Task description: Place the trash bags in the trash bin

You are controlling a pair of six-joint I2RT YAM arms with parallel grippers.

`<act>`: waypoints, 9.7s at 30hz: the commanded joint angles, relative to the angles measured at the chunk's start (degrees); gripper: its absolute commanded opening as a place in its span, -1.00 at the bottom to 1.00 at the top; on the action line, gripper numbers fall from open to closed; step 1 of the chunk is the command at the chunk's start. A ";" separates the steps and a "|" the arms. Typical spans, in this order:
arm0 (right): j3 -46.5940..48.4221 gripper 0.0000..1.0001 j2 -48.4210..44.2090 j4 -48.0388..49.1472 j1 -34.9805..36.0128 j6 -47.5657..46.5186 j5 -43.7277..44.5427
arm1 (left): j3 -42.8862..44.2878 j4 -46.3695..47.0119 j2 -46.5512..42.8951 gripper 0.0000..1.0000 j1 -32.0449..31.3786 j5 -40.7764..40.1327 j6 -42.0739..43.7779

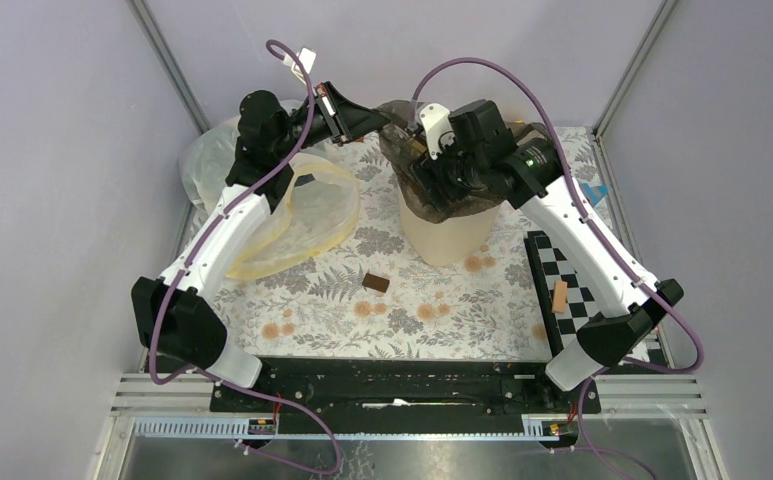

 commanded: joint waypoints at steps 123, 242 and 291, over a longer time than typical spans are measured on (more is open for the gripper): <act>-23.63 -0.42 -17.73 9.39 1.13 18.08 -4.09 | -13.11 0.76 6.74 -1.00 0.97 -8.39 9.55; -50.68 0.39 -28.13 40.95 -30.58 32.30 -9.33 | -1.71 1.02 23.08 -0.26 1.81 -6.71 10.22; -4.16 -0.05 6.89 17.78 -22.67 -1.80 -32.45 | -8.04 3.34 19.41 -0.42 3.07 -7.99 9.50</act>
